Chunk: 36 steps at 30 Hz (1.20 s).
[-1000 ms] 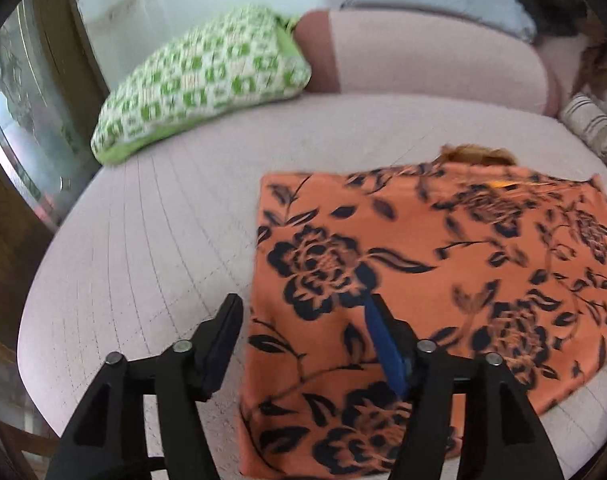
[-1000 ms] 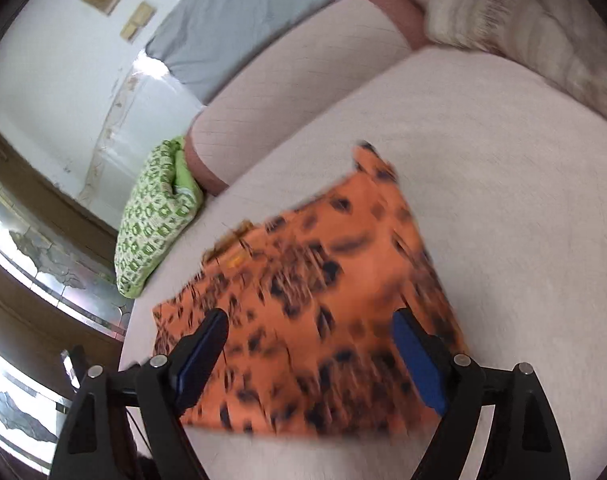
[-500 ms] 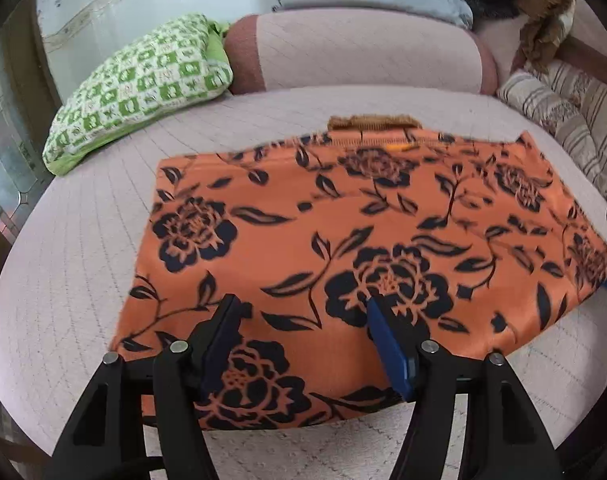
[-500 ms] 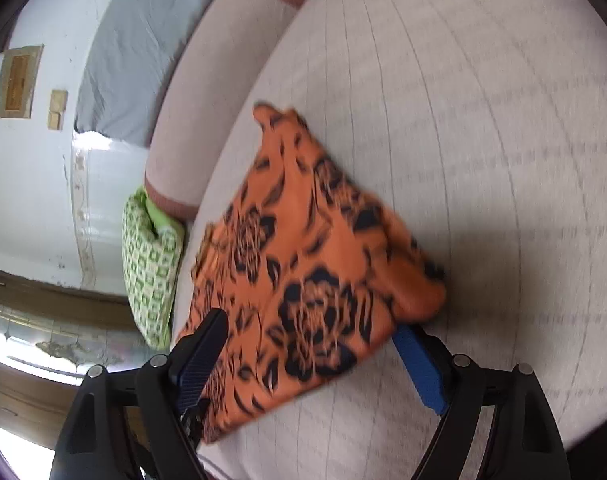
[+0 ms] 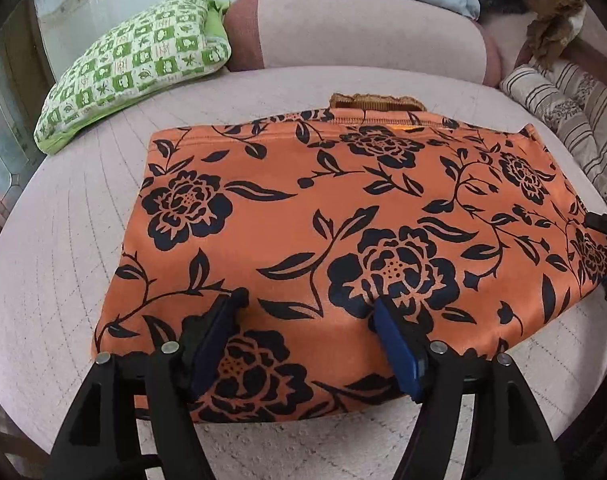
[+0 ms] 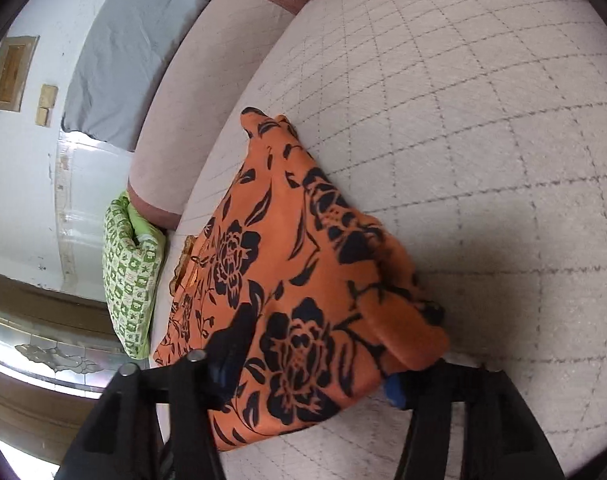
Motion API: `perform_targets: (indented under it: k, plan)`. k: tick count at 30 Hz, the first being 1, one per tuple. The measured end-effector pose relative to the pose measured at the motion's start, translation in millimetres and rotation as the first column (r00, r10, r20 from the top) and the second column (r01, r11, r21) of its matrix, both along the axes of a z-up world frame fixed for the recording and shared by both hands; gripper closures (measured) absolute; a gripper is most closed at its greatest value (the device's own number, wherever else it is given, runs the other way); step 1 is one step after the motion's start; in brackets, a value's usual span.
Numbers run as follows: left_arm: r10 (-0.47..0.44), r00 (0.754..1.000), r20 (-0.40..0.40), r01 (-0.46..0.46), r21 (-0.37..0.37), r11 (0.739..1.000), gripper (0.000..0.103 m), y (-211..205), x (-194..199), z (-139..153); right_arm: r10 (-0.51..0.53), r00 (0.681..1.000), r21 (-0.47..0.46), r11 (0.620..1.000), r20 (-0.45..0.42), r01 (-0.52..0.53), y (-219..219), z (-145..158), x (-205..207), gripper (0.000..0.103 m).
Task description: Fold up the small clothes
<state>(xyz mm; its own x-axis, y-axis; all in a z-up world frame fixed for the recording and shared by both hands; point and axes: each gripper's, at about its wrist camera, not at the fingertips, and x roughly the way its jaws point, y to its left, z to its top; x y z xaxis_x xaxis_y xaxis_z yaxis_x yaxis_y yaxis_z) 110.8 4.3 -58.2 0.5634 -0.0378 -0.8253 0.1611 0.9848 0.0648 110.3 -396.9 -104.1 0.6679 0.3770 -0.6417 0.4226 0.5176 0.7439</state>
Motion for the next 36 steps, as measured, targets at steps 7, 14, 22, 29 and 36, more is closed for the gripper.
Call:
perform_targets:
  k: [7,14,22,29,36]
  plan:
    - [0.006,0.999,0.038,-0.005,-0.027,1.0,0.03,6,-6,15,0.046,0.998,-0.088,0.995,-0.045,-0.05,10,7,11,0.065]
    - [0.033,0.999,-0.029,-0.033,0.023,0.999,0.023,17,3,-12,0.035,0.997,-0.002,0.999,-0.075,-0.035,-1,-5,14,0.064]
    - [0.087,0.996,-0.033,-0.09,-0.123,0.988,0.022,45,0,7,0.169,0.985,-0.262,0.95,-0.023,-0.169,42,67,48,0.087]
    - [0.461,0.869,0.181,-0.399,-0.295,0.868,0.022,154,-41,66,0.495,0.855,-0.551,0.761,0.152,-0.343,200,186,72,0.089]
    - [0.754,0.656,-0.031,-0.714,-0.349,0.607,0.022,258,-56,34,0.759,0.649,-0.594,0.496,-0.058,-0.633,379,113,92,0.089]
